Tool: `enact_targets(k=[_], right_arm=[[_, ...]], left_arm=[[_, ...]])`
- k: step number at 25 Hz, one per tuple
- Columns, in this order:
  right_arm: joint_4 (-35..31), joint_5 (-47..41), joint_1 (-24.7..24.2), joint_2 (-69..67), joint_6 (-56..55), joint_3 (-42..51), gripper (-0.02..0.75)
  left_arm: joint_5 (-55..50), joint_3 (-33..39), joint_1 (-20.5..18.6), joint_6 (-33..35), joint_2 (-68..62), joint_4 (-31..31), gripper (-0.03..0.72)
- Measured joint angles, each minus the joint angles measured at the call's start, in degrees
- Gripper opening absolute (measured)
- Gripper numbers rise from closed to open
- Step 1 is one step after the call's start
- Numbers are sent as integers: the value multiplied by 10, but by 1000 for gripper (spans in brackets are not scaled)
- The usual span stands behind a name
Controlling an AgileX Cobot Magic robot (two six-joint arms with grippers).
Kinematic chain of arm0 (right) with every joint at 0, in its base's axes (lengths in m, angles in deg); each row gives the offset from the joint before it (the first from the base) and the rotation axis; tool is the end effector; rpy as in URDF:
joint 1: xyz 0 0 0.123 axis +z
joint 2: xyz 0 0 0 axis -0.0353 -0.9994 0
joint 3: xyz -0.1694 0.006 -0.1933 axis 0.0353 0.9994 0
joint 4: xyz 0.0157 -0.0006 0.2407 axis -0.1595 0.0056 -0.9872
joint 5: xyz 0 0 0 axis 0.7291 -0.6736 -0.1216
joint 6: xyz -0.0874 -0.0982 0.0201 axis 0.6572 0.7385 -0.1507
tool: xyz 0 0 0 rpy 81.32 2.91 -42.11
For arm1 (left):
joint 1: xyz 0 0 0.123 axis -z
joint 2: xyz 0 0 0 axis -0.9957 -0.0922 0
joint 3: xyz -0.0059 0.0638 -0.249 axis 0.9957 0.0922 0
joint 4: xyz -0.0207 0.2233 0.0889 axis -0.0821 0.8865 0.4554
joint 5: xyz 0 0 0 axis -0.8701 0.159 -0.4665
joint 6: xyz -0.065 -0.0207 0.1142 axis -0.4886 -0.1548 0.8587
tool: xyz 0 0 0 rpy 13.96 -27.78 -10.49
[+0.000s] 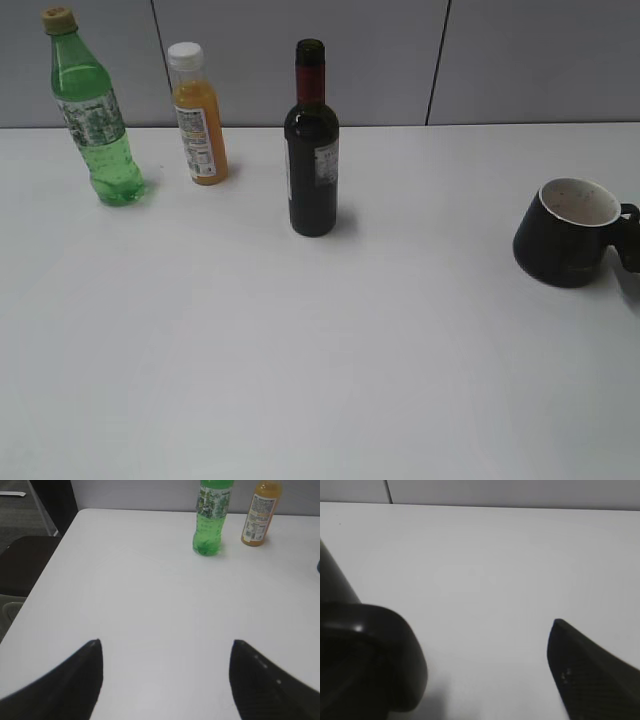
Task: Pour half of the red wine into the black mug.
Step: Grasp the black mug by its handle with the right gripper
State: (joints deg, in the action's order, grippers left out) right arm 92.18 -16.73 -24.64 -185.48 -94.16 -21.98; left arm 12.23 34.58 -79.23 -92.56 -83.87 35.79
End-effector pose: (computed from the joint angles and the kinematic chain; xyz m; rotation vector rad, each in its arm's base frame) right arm 0.3399 -0.0759 0.0317 -0.1777 1.8123 0.2175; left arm 0.0503 0.0037 0.2563 0.0456 2.0256 -0.0027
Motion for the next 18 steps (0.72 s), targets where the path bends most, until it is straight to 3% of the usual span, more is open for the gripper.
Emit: enact_targets(k=[15, 18], right_arm=[[19, -7, 16, 0, -26, -22, 665], [22, -7, 16, 0, -26, -27, 619]], left_arm=[[0, 0, 0, 0, 0, 0, 589], [0, 0, 0, 0, 0, 0, 589]])
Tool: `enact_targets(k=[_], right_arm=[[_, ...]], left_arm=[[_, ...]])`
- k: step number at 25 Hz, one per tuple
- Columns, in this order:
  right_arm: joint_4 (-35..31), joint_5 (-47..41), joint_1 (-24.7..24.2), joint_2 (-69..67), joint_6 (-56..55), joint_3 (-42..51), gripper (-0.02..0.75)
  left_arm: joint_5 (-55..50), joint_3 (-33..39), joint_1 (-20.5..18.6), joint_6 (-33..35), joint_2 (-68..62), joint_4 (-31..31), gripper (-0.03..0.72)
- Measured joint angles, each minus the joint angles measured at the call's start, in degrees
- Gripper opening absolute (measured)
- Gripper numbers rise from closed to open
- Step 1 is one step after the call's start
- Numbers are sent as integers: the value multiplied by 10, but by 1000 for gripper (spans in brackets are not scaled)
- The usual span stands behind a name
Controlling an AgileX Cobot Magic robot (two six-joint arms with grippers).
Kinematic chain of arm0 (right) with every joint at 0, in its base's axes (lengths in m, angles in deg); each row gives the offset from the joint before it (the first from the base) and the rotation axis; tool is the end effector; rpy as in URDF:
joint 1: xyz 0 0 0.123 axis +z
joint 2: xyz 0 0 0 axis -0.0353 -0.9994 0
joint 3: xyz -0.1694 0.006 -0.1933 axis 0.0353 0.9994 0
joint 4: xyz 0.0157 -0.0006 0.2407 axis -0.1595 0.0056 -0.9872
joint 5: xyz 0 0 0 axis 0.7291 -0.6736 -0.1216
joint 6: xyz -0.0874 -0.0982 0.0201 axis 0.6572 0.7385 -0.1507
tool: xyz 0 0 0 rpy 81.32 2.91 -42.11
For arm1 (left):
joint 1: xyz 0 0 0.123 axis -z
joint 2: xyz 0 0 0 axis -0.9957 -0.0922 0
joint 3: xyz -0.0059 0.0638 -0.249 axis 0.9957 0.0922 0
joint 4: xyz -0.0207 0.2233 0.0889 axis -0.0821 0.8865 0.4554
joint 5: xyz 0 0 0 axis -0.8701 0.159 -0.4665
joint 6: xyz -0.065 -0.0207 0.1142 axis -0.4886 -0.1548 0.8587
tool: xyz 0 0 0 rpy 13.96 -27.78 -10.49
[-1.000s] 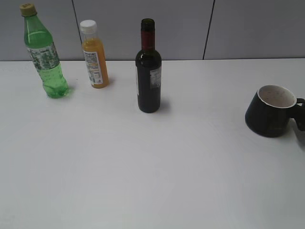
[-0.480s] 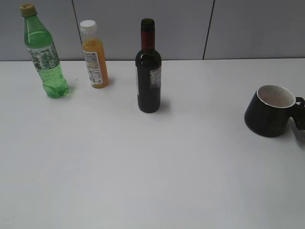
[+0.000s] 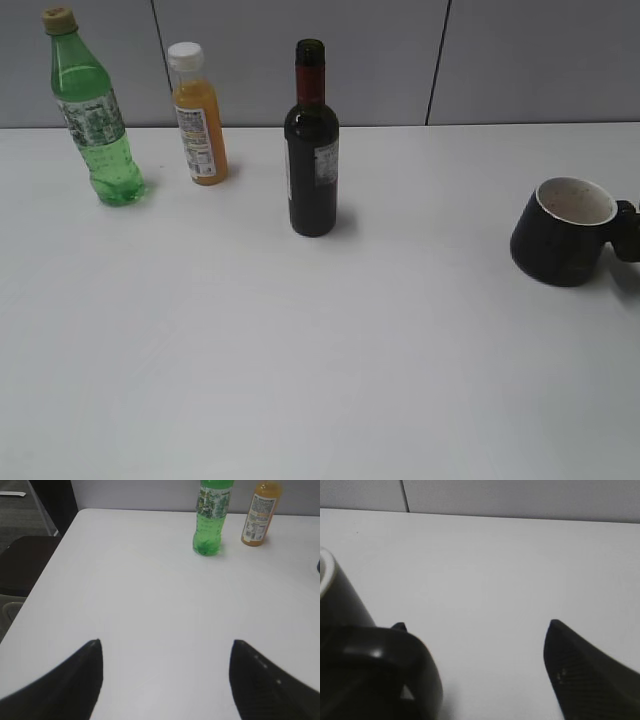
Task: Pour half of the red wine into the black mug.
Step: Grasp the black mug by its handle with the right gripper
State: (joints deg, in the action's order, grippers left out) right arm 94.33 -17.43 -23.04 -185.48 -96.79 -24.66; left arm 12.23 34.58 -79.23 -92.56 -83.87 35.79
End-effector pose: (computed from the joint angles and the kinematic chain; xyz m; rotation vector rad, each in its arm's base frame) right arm 0.3513 -0.0674 0.0369 -0.2174 1.7914 0.2653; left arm 0.0503 0.0037 0.2563 0.0456 2.0256 -0.0027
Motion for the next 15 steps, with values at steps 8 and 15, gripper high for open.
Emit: enact_targets(k=[8, 15], right_arm=[[10, 0, 3, 0, 0, 0, 214], [11, -4, 3, 0, 3, 0, 31]], left_arm=[[0, 0, 0, 0, 0, 0, 589], [0, 0, 0, 0, 0, 0, 589]])
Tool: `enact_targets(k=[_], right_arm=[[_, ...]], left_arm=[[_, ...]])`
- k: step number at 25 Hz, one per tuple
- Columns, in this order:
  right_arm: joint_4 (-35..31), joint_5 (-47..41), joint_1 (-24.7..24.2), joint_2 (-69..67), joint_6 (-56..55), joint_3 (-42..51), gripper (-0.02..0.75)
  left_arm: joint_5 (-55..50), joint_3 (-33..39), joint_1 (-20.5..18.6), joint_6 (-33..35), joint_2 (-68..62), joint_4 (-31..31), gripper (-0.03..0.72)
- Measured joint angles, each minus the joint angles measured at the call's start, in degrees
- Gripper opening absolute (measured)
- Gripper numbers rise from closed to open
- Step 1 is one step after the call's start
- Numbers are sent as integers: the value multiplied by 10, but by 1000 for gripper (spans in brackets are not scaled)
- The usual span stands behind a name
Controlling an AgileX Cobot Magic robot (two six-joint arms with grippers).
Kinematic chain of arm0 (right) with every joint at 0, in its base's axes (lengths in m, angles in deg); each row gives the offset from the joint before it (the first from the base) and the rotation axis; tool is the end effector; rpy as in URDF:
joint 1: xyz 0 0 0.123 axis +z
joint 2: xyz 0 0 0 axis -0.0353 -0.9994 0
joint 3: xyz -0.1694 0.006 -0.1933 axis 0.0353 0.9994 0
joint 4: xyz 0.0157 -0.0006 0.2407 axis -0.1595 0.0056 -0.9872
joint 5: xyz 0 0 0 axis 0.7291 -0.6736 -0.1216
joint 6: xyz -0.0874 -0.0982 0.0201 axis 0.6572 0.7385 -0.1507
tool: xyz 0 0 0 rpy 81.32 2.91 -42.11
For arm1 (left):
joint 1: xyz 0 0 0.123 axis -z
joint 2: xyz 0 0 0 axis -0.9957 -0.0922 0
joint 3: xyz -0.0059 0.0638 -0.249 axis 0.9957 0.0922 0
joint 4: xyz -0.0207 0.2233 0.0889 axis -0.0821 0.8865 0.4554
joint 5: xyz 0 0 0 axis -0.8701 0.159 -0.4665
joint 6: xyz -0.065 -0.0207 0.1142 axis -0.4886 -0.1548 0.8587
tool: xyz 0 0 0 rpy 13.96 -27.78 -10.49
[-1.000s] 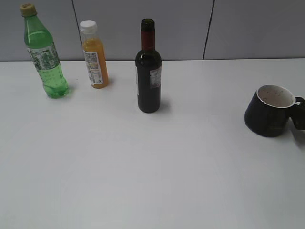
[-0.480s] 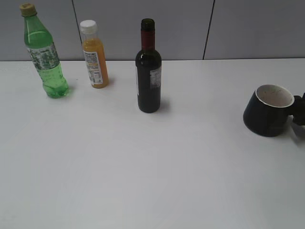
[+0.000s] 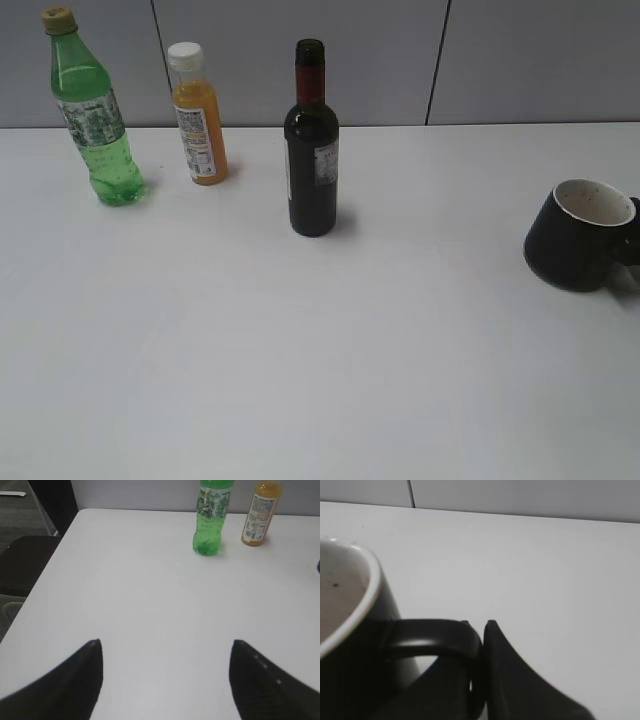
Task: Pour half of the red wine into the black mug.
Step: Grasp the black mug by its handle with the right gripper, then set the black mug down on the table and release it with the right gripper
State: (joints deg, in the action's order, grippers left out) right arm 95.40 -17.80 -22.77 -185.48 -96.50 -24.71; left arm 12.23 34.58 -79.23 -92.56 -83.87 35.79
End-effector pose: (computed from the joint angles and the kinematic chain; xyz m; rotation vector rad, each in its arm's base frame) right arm 0.3509 -0.0639 0.0359 -0.2453 1.7964 0.2737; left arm 0.0503 0.0037 0.2563 0.0456 2.0256 -0.0027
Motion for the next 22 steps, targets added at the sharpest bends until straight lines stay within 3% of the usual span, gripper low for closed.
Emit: enact_targets(k=[10, 22], right_arm=[[37, -30, 16, 62, -29, 1, 30], [47, -27, 216, 82, -45, 1, 29]], left_arm=[[0, 0, 0, 0, 0, 0, 589], [0, 0, 0, 0, 0, 0, 589]])
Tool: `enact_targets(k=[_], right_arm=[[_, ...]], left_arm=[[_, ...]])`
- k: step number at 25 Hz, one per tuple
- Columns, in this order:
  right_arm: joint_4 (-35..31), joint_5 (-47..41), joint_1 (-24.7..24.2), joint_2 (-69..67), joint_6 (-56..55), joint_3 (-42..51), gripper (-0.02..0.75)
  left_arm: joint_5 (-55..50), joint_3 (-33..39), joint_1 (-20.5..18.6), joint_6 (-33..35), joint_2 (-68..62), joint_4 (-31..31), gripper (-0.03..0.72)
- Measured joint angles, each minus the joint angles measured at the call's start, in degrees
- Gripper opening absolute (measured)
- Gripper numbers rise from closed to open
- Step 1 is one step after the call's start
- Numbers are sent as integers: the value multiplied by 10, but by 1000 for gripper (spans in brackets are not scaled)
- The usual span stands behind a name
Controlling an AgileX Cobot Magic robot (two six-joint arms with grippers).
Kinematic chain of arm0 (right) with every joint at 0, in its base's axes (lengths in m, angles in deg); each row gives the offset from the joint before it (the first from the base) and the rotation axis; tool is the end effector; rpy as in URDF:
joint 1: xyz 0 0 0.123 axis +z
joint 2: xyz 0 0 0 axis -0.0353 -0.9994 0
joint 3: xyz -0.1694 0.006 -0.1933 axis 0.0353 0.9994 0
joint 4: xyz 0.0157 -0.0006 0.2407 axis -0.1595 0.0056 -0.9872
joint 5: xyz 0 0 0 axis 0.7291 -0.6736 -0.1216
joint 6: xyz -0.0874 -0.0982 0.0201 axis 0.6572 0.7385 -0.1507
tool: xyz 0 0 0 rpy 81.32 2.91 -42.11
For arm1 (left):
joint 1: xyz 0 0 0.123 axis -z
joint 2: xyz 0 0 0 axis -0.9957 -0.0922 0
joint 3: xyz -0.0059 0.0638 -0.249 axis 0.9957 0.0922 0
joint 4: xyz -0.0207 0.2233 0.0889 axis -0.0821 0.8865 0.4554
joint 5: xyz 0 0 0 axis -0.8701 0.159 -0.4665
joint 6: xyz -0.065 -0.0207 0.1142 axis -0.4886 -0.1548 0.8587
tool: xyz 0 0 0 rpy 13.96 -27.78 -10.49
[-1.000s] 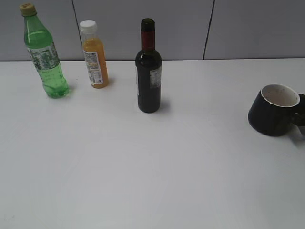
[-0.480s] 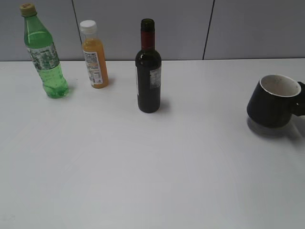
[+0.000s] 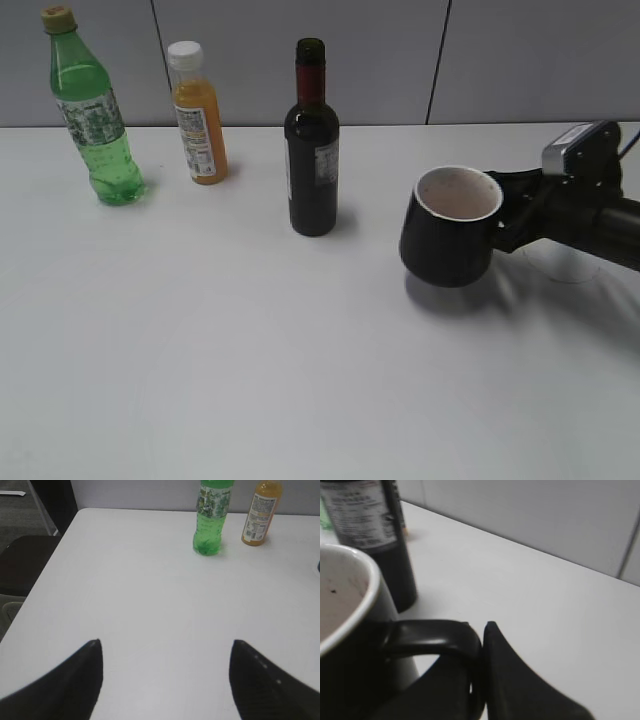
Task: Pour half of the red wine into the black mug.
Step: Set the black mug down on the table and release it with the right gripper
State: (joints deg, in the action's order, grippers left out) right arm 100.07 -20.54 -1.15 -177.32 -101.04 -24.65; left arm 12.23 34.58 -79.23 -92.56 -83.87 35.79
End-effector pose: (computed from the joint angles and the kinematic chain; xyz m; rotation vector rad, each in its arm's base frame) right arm 0.3518 0.0747 0.0772 -0.6449 1.6796 0.5542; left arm 0.0503 0.0037 0.2563 0.0456 2.0256 -0.0027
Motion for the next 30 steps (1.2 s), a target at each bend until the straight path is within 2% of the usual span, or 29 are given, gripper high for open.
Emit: enact_targets(k=[7, 14, 20, 30], right_arm=[[-7, -1, 111, -3, 0, -18, 29], [-12, 1, 173, -45, 0, -44, 29], [2, 0, 194, -66, -1, -45, 29], [8, 1, 198, -102, 6, -64, 29]], left_arm=[[0, 0, 0, 0, 0, 0, 589], [0, 0, 0, 0, 0, 0, 589], [0, 0, 0, 0, 0, 0, 589], [0, 0, 0, 0, 0, 0, 589]])
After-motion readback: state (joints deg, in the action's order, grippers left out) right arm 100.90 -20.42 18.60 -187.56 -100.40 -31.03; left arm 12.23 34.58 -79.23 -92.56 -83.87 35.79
